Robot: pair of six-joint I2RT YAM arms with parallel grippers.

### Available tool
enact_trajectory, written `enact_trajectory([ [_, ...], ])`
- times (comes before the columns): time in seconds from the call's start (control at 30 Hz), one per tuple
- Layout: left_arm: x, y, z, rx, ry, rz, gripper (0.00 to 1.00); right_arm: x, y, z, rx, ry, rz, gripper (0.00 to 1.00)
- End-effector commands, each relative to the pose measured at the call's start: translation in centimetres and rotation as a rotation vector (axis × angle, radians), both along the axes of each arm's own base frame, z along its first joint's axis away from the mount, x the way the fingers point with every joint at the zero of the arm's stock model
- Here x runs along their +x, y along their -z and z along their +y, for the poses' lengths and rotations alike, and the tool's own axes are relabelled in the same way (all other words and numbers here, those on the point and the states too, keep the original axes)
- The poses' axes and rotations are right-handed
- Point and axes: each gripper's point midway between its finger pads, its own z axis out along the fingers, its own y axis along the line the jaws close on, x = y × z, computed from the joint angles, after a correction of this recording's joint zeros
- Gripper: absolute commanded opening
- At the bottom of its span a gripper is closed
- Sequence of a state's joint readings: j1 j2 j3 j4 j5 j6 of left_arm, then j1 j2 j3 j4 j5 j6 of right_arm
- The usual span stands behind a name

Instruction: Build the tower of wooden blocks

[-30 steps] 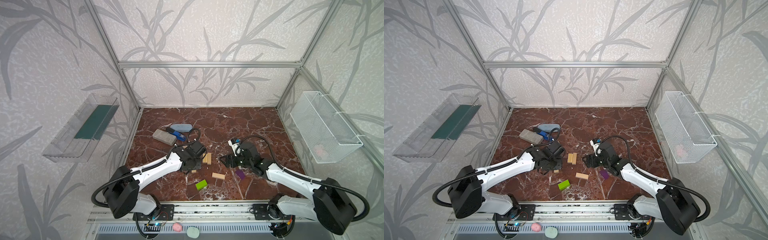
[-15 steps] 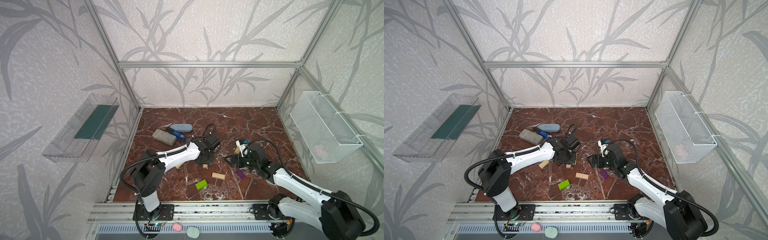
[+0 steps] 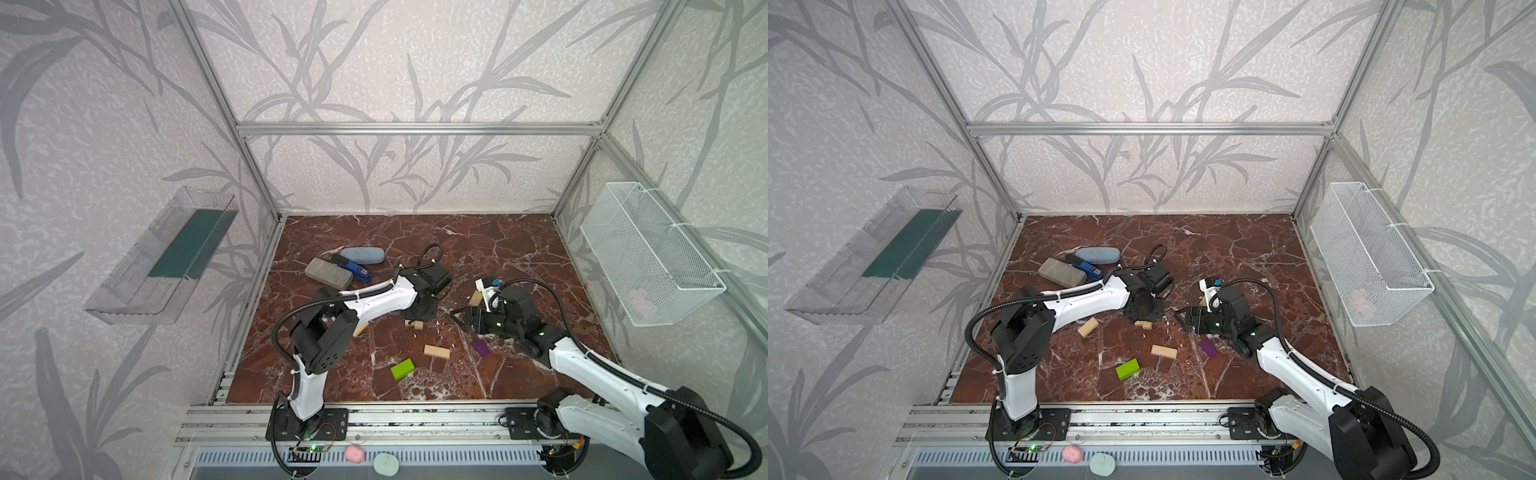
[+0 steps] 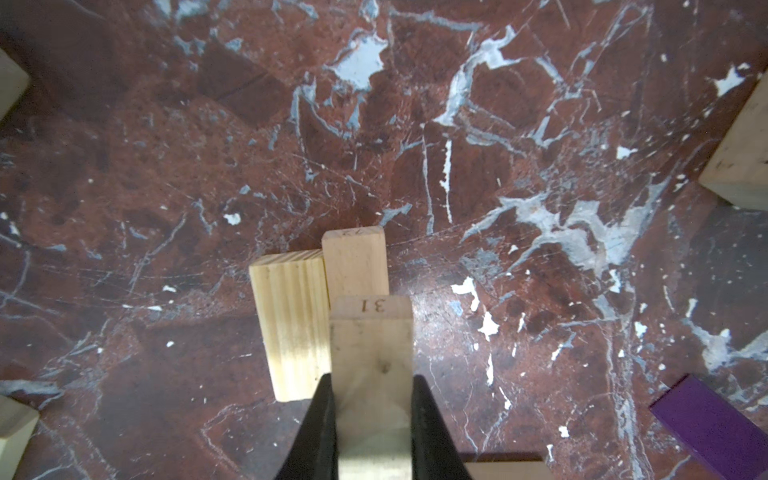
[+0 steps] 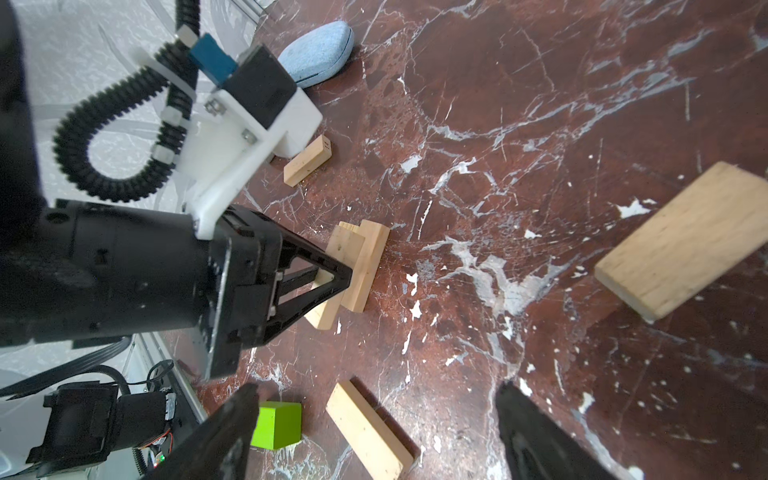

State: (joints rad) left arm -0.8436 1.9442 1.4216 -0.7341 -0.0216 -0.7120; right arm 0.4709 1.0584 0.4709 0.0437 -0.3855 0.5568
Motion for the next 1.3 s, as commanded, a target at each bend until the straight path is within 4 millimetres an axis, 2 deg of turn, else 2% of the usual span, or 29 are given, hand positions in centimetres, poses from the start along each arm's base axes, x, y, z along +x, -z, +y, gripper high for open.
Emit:
enact_trajectory([
  [0.0, 0.7, -0.2, -0.2, 0.018, -0.015, -0.009, 0.13, -0.1, -0.4, 0.1, 0.019, -0.005, -0.008, 0.89],
  [0.43, 1.4, 1.0, 0.3, 0.060, -0.048, -0.011, 0.13, 0.0, -0.3, -0.1, 0.017, -0.001, -0.009, 0.91],
  [0.7, 1.9, 1.0, 0.3, 0.062, -0.057, -0.021, 0.13, 0.1, -0.5, 0.0, 0.028, 0.000, -0.009, 0.92],
  [1.27, 2.0, 1.9, 0.4, 0.065, -0.061, -0.009, 0.13, 0.2, -0.4, -0.1, 0.030, 0.001, -0.004, 0.92],
])
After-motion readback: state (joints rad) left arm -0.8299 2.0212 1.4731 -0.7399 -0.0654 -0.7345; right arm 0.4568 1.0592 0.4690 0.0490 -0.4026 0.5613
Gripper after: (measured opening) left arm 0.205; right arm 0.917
